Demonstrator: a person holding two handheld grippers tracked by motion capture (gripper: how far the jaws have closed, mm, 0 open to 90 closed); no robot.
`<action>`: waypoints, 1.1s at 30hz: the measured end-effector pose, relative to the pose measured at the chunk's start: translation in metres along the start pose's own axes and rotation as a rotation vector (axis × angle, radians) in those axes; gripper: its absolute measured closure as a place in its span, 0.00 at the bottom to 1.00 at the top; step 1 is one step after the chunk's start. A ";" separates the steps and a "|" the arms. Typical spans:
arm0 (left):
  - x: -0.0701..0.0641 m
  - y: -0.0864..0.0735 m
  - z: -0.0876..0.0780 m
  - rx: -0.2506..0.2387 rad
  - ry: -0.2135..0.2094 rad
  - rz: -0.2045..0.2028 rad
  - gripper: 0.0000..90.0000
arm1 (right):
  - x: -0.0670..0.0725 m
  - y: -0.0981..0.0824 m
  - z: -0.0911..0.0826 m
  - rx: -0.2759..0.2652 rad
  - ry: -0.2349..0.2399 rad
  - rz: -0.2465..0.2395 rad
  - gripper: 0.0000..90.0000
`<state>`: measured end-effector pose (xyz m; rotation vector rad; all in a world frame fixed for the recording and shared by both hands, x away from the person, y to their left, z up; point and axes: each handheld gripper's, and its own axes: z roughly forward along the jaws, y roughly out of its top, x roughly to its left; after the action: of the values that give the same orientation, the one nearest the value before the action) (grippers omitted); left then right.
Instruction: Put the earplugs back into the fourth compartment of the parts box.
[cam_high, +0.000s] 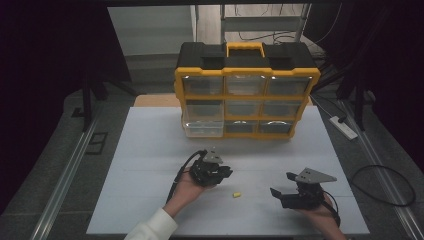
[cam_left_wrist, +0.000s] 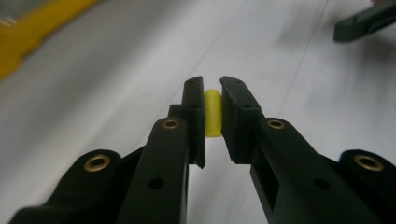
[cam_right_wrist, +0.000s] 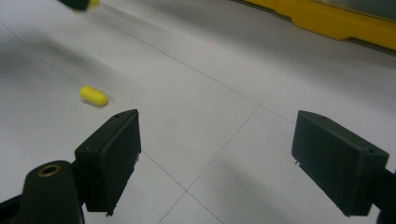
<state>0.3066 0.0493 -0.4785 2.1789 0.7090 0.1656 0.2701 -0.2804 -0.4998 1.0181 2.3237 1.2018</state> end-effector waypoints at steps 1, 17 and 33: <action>0.001 0.000 -0.005 -0.020 0.004 -0.008 0.88 | 0.000 0.000 0.000 -0.001 -0.001 0.000 0.18; 0.005 0.011 -0.046 -0.190 0.021 -0.039 0.88 | 0.000 0.000 0.000 0.004 -0.004 -0.005 0.19; 0.020 0.038 -0.094 -0.330 0.068 -0.057 0.88 | 0.001 0.000 0.001 0.005 -0.003 -0.009 0.19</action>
<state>0.3074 0.1036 -0.3906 1.8444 0.7255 0.3059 0.2701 -0.2795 -0.5004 1.0095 2.3271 1.1911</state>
